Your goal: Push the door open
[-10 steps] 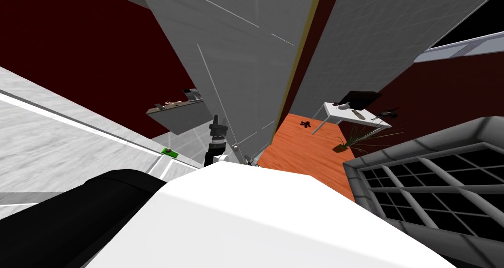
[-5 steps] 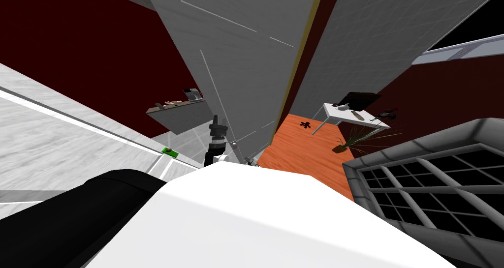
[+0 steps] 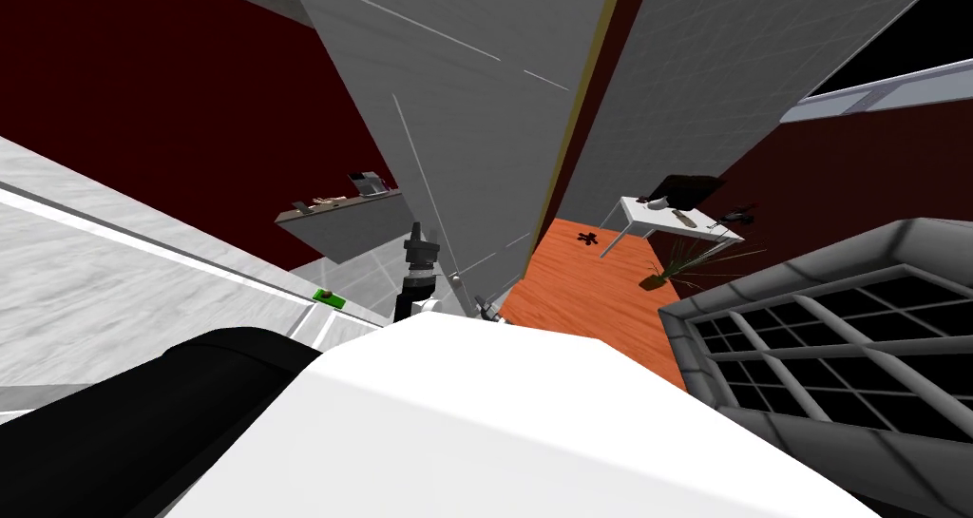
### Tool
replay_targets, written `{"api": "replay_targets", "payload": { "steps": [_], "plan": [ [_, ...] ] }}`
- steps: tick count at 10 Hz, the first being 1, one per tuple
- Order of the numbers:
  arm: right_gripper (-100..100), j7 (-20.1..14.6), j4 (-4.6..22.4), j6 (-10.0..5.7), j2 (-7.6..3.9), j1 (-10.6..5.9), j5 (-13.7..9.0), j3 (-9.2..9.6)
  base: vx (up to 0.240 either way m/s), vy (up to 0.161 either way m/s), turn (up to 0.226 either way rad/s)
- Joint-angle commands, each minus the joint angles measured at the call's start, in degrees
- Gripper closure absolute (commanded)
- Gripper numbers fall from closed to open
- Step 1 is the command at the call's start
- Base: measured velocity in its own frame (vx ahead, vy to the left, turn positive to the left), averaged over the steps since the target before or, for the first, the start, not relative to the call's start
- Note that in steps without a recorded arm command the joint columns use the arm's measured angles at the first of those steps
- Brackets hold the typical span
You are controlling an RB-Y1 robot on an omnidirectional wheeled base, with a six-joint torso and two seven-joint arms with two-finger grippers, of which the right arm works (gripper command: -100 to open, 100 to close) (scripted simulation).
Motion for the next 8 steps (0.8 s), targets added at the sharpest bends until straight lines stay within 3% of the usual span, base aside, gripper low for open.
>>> {"api": "replay_targets", "payload": {
  "steps": [1,5,6,8],
  "plan": [
    [-100,0.7,0.9,0.50,0.97,-0.13,-0.3,-2.14,-0.069,0.179,-0.079],
    [-100,2.1,2.1,1.65,2.83,-0.14,-0.8,-6.55,-0.084,0.133,-0.085],
    [-100,1.8,2.2,1.21,2.56,-0.15,-0.7,-5.84,-0.027,0.062,-0.022],
    [-100,2.1,2.5,1.29,2.47,-0.23,-0.6,-6.31,0.087,0.106,0.028]
  ]
}}
